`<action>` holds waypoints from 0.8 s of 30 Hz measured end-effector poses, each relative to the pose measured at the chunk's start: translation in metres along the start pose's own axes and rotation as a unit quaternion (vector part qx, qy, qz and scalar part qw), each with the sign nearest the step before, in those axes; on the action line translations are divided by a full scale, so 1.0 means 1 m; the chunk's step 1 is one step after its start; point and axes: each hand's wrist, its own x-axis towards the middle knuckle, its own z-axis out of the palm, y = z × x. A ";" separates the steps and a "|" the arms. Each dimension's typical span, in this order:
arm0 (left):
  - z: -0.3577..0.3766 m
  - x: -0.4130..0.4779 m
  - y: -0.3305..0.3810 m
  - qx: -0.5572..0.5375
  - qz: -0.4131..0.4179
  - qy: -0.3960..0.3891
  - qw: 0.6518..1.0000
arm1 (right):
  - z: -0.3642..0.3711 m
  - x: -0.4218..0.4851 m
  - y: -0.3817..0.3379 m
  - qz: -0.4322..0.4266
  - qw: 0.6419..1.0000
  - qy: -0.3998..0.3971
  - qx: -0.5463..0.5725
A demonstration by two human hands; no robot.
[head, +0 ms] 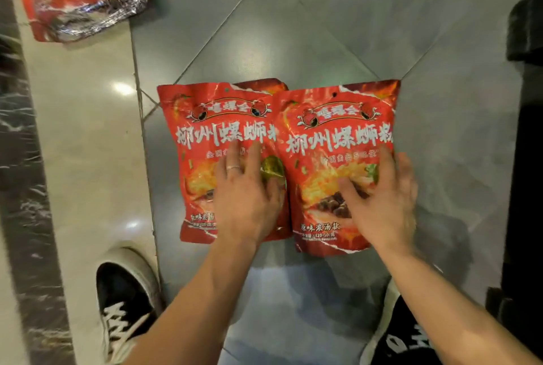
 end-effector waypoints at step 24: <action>-0.105 -0.008 -0.067 -0.467 -0.217 -0.129 0.847 | -0.076 -0.019 -0.027 0.185 0.861 -0.175 0.441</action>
